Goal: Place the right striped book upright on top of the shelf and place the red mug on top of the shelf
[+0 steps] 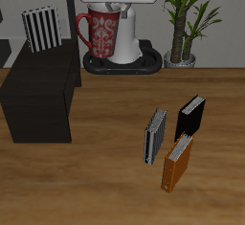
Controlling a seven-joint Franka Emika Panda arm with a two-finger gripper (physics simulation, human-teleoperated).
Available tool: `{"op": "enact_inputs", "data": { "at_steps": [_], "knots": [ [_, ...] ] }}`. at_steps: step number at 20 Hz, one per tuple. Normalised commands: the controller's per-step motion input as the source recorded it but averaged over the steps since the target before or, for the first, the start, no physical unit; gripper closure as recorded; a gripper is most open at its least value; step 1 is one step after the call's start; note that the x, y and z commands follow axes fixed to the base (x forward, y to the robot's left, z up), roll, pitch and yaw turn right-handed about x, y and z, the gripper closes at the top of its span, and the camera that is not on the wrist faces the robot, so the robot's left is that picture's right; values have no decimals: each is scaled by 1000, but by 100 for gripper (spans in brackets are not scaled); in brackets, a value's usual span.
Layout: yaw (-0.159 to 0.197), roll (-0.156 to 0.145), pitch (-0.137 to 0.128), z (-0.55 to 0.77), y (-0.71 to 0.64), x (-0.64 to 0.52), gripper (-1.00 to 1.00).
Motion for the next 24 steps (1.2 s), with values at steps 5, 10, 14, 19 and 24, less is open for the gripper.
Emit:
{"op": "enact_inputs", "data": {
  "at_steps": [5, 10, 14, 19, 24],
  "knots": [
    [-37, -21, 4, 119, -381, 22, 100],
    [-31, 60, -1, 225, -381, 13, 100],
    [-73, -21, 0, 152, -514, 49, 100],
    [-34, -25, 3, 45, -453, -4, 100],
    [-1, -41, -40, 222, -350, 2, 100]
  ]
}}
